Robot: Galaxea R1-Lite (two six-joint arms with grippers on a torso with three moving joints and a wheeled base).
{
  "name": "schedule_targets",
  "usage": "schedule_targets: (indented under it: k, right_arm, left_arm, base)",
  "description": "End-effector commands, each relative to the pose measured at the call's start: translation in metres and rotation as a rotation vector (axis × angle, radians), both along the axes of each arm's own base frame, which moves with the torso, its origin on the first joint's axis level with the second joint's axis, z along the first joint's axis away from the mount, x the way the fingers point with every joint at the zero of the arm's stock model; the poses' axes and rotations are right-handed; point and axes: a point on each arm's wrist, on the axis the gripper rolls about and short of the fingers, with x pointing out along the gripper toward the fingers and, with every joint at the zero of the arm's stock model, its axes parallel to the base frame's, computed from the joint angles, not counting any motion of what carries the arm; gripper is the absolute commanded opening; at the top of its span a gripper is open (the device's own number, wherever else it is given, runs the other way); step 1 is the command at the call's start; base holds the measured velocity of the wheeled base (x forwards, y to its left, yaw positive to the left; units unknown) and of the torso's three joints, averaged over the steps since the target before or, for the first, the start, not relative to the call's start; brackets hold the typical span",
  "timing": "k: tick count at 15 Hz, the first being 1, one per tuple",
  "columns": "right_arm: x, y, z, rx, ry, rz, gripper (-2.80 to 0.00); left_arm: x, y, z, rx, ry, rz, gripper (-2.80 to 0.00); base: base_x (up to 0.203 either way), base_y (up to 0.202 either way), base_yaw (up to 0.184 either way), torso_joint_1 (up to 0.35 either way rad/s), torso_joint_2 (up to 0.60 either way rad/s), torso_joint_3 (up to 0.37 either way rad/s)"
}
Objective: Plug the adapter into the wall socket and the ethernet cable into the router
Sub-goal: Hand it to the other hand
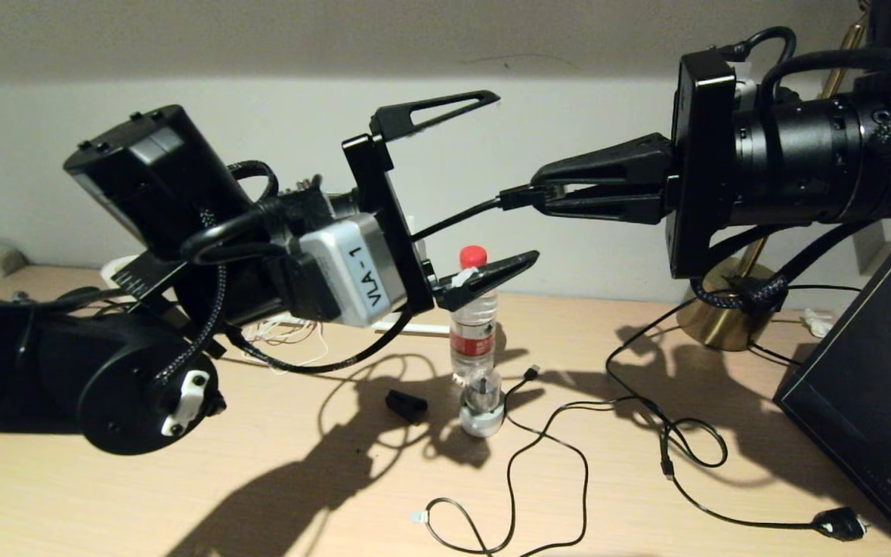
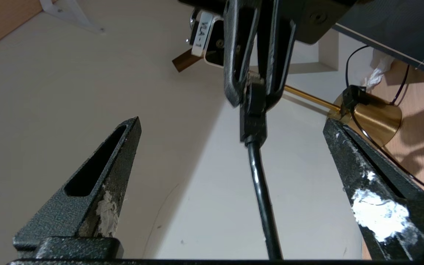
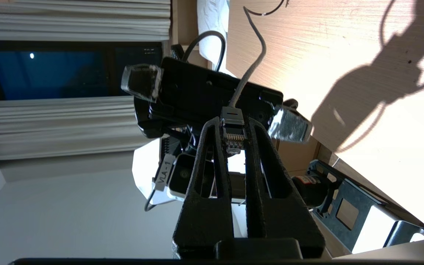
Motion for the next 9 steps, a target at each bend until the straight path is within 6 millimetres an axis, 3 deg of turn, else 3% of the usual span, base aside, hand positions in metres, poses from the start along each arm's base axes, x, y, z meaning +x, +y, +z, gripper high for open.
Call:
schedule_targets:
  k: [1, 5, 6, 9]
  right_arm:
    - [0.0000, 0.0002, -0.0002, 0.002, 0.008, 0.003, -2.80]
    - [0.0002, 0.0003, -0.0001, 0.003, 0.007, 0.001, -2.80]
    - [0.0004, 0.0004, -0.0003, 0.002, 0.007, 0.001, -2.80]
    - [0.0003, -0.0002, -0.0003, 0.002, 0.007, -0.004, -2.80]
  left_arm:
    - [-0.0015, -0.0034, -0.0005, 0.000, -0.009, -0.013, 0.00]
    - [-0.0024, -0.0033, -0.0005, 0.000, -0.005, -0.013, 0.00]
    - [-0.0027, -0.0031, -0.0001, -0.001, -0.005, -0.014, -2.80]
    - [-0.0059, -0.0008, -0.0046, 0.009, 0.013, -0.013, -2.80]
  base:
    - [0.000, 0.000, 0.000, 0.000, 0.00, 0.000]
    - [0.000, 0.000, 0.000, 0.000, 0.00, 0.000]
    - [0.000, 0.000, 0.000, 0.000, 0.00, 0.000]
    - [0.000, 0.000, 0.000, 0.000, 0.00, 0.000]
